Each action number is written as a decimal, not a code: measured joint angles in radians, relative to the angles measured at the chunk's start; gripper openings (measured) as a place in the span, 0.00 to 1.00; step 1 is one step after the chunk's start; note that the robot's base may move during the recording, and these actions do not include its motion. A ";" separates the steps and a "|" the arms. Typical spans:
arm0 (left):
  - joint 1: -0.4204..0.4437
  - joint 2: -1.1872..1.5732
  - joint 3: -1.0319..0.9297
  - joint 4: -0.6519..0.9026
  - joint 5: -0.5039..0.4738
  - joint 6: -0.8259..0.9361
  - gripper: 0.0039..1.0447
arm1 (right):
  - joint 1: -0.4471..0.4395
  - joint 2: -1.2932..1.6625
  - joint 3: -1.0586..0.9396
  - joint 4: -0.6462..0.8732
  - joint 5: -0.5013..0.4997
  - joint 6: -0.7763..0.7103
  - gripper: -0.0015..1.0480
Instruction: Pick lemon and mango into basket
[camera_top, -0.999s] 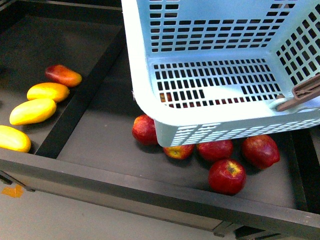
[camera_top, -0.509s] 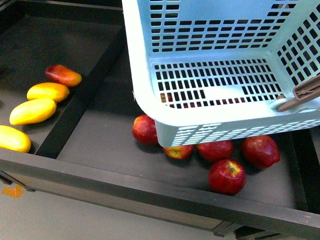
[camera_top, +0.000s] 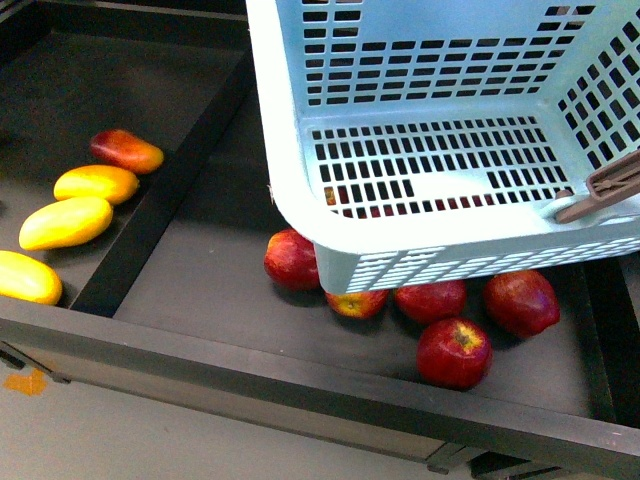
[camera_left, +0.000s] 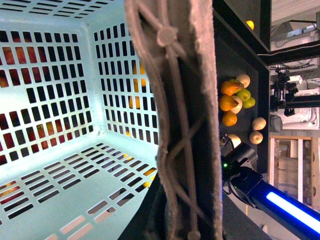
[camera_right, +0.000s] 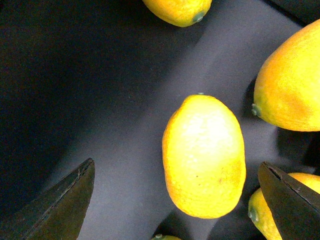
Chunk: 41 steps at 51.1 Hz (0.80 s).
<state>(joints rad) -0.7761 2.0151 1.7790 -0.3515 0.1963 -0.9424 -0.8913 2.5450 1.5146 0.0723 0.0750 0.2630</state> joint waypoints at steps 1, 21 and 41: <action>0.000 0.000 0.000 0.000 -0.001 0.000 0.06 | 0.001 0.005 0.005 -0.002 0.000 0.002 0.92; 0.000 0.000 0.000 0.000 -0.002 0.001 0.06 | 0.013 0.113 0.138 -0.057 0.026 0.023 0.92; 0.000 0.000 0.000 0.000 -0.002 0.001 0.06 | 0.014 0.174 0.213 -0.084 0.049 0.040 0.92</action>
<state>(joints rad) -0.7761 2.0151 1.7790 -0.3515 0.1947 -0.9417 -0.8776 2.7193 1.7279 -0.0120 0.1238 0.3031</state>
